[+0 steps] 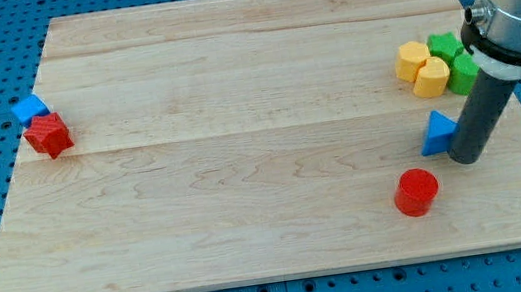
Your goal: Push the triangle parallel to the red star
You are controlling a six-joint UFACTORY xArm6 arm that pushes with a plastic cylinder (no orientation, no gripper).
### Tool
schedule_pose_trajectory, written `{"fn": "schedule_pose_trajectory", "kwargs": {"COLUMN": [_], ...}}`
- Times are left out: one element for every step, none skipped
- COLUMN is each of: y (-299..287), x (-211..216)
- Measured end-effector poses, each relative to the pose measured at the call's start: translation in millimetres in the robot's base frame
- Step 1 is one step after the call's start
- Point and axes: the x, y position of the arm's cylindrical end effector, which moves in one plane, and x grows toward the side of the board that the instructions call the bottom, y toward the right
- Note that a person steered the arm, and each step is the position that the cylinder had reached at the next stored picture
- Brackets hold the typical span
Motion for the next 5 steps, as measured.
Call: {"fn": "schedule_pose_trajectory", "kwargs": {"y": [-41.4, -93.2, -71.8, -9.6, 7.8], "x": [-19.4, -33.1, -14.7, -3.5, -17.0]}}
